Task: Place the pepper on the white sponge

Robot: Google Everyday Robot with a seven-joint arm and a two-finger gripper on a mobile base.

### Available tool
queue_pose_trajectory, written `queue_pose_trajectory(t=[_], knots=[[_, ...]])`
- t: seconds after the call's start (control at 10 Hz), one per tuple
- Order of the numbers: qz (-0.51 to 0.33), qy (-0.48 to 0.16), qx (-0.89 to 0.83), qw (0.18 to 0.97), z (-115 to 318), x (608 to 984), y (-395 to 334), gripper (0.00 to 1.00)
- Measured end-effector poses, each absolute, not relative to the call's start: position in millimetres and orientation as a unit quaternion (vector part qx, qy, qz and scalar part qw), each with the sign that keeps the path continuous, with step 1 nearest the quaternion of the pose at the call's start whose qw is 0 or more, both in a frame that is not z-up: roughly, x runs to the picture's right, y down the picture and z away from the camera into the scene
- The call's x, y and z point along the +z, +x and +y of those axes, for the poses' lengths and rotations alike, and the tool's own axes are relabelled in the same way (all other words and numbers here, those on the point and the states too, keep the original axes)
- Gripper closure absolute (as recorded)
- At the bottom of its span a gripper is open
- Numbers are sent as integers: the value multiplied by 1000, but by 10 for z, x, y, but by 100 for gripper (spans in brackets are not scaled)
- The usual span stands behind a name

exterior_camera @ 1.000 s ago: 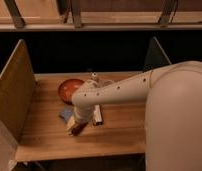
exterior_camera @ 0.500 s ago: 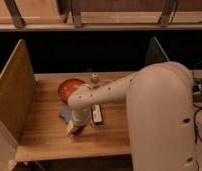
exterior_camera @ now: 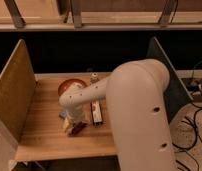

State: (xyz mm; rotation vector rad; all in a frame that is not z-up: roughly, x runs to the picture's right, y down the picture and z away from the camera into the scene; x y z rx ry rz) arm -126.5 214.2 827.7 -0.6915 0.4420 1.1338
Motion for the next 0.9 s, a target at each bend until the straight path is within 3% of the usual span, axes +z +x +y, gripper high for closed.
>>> queue_pose_trajectory(t=[0.3, 0.4, 0.9], knots=[[237, -291, 527, 762, 2128, 8498, -1189, 21], [242, -282, 530, 762, 2113, 8553, -1169, 27], [236, -263, 537, 766, 2065, 8526, -1268, 77]])
